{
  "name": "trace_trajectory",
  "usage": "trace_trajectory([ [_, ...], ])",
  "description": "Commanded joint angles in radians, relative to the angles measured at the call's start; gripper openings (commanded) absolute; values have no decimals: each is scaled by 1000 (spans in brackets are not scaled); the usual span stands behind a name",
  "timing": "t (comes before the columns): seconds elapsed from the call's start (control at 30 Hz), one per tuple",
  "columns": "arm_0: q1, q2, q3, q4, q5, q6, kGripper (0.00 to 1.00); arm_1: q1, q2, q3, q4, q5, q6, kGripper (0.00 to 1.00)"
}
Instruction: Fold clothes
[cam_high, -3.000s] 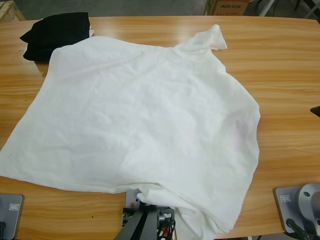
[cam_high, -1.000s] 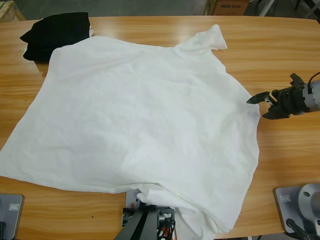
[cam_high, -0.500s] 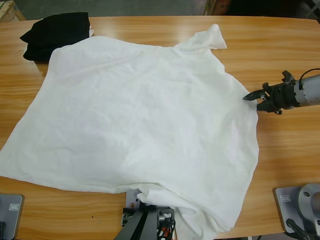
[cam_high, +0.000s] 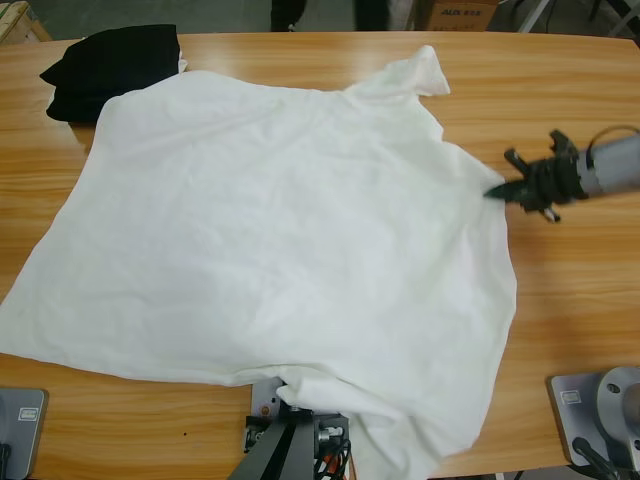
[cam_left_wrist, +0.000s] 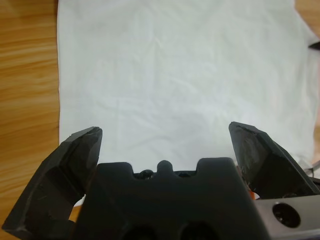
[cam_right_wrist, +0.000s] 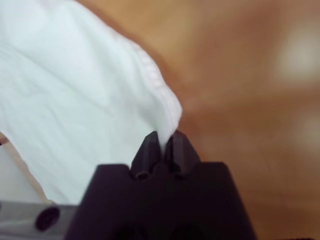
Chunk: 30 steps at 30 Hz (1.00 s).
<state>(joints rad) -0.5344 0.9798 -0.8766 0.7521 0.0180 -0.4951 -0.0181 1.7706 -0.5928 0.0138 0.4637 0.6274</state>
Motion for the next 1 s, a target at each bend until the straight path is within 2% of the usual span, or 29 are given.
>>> trace_trajectory([
  [0.03, -14, 23, -9, -11, 1, -2, 1000, -11, 138, -252, 111, 2, -98, 0],
  [0.3, -18, 56, -24, -11, -16, -10, 1000, -33, 292, -555, 298, -46, -267, 0],
  [0.57, -24, 84, -18, -12, -23, -33, 996, -59, 354, -733, 414, -117, -306, 0],
  [0.6, -24, 95, -18, -16, -23, -38, 996, -59, 348, -735, 421, -126, -311, 277],
  [0.63, -24, 104, -18, -26, -23, -45, 996, -59, 336, -735, 427, -139, -315, 600],
  [0.67, -24, 112, -18, -39, -24, -49, 996, -59, 322, -736, 431, -145, -324, 618],
  [0.7, -24, 119, -19, -49, -24, -51, 996, -59, 306, -743, 441, -150, -333, 690],
  [0.73, -24, 125, -24, -57, -24, -54, 996, -59, 285, -749, 454, -156, -338, 880],
  [0.77, -24, 131, -31, -60, -23, -60, 996, -55, 244, -749, 467, -156, -339, 998],
  [0.9, -28, 124, -23, -56, -41, -165, 991, -26, 56, -746, 631, -239, -330, 1000],
  [1.0, -29, 131, -2, -54, -207, -190, 996, -21, -87, -743, 802, -268, -292, 1000],
])
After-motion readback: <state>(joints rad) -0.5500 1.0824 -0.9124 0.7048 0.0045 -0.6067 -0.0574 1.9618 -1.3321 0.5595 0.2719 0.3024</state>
